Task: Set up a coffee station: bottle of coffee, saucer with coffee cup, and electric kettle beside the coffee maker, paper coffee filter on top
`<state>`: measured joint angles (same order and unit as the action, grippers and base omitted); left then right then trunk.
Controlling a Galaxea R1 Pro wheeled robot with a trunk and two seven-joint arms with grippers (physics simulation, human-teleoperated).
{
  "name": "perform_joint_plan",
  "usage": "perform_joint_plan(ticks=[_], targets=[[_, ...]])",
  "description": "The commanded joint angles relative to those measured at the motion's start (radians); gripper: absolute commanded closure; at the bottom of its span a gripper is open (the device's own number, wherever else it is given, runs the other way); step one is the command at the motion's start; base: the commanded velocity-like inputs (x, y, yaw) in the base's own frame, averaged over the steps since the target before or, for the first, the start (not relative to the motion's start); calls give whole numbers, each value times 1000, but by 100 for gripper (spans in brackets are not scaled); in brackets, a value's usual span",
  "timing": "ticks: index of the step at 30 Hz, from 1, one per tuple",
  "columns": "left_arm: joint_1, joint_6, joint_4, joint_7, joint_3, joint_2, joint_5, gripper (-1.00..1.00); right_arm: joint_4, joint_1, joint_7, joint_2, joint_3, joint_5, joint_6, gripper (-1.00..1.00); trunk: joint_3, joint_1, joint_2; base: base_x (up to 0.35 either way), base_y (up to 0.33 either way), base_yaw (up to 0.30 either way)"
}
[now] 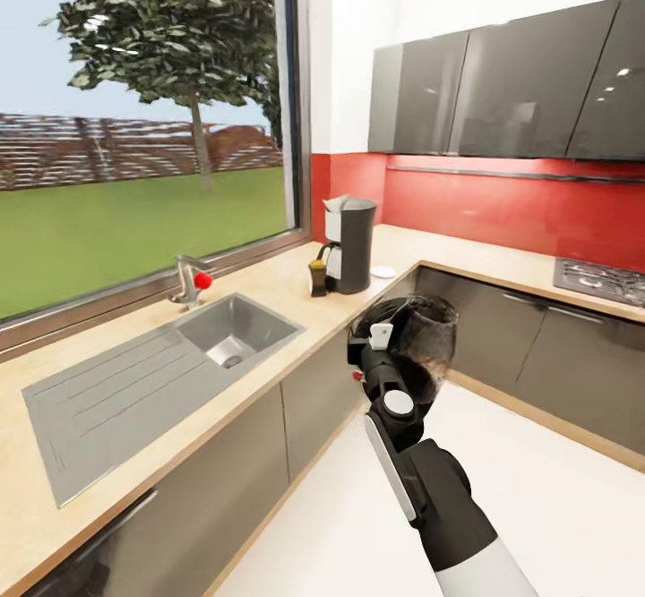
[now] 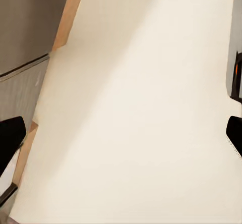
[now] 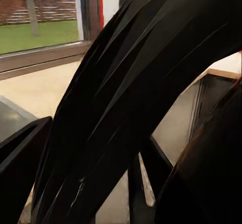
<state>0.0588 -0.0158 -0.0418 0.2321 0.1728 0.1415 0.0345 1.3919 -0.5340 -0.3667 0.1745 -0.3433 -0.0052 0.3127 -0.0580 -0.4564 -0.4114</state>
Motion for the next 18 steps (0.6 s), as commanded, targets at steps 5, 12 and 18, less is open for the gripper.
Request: perform_joint_plan(ticks=[5,12,18], targets=[[1,-1,-1,3,8,4,6,-100,1,-1,-6,0,-2,2,6,100,-5,-1,-2,245,-228,-242],[1,-1,-1,3,7,5,7,-100,1,-1,-6,0,-2,4,8,100,-5,-1,-2,245,-228,-24],[1,-1,-1,3,7,3,7,-100,1,-1,-6,0,-2,4,8,100,-5,-1,-2,246,-228,-1]])
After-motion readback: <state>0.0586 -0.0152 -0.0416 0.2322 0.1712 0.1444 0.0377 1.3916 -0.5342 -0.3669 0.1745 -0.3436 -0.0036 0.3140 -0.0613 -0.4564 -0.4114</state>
